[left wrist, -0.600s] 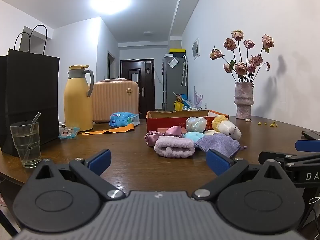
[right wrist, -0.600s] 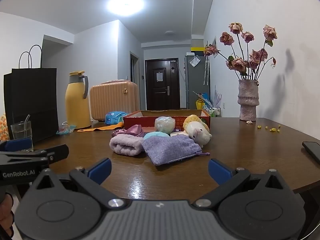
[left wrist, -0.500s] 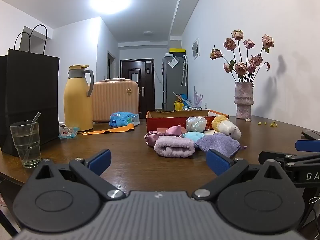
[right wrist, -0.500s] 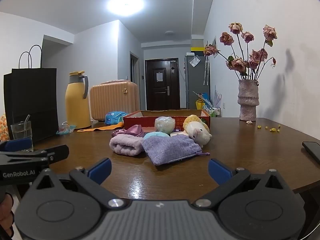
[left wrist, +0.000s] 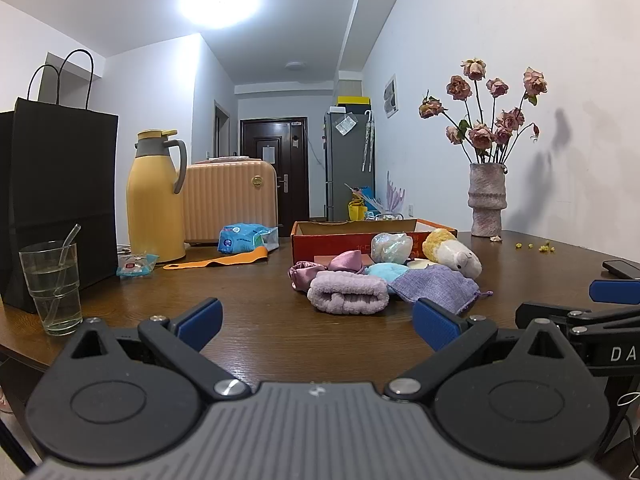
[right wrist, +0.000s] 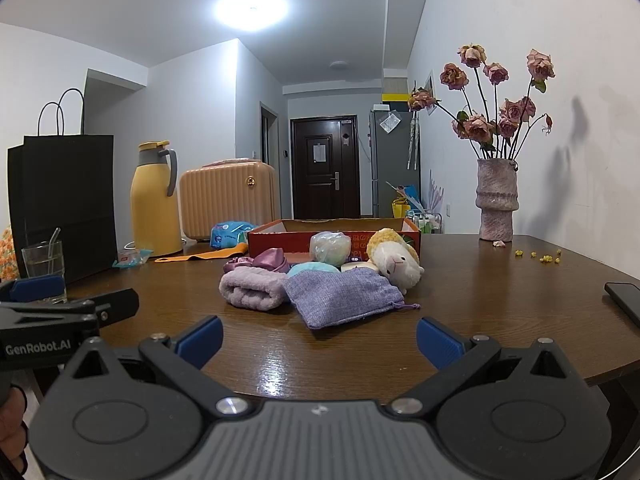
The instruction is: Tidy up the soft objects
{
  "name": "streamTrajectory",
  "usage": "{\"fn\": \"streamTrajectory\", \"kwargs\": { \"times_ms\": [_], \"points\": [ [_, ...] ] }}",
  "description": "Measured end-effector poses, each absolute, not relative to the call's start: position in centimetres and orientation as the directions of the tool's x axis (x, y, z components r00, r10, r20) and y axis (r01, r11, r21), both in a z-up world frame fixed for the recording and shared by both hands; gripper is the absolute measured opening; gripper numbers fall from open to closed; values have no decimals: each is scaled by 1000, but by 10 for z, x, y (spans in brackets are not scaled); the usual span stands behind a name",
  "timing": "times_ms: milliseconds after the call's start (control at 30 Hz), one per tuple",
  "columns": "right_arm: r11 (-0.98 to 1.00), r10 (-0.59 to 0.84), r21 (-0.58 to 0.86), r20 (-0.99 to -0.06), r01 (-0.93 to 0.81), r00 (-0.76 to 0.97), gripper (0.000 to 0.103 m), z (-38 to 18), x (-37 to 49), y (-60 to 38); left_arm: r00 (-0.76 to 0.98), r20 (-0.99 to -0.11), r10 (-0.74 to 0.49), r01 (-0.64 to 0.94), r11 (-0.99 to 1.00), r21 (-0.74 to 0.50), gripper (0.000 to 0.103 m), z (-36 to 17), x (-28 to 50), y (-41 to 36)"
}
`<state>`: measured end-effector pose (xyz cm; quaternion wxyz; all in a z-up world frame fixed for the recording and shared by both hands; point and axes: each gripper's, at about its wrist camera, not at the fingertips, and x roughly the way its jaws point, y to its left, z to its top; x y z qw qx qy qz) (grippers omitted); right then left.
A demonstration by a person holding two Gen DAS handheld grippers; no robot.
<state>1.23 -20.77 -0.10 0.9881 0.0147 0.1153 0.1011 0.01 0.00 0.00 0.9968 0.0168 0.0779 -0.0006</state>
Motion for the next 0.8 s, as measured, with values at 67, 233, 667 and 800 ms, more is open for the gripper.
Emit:
{"fn": "streamTrajectory", "kwargs": {
  "times_ms": [67,233,667,800],
  "points": [
    [979,203,52,-225,-197,953,103,-1,12,-208,988,-156,1,4,999,34,103,0,0,0],
    [979,203,52,-225,-196,953,103,-1,12,-208,988,-157,1,4,999,34,103,0,0,0],
    [979,203,52,-225,-197,953,103,-2,12,-207,988,-156,1,5,999,35,103,0,0,0],
    [979,203,52,-225,-196,953,103,-3,12,-207,988,-156,1,5,999,35,103,0,0,0]
  ]
}}
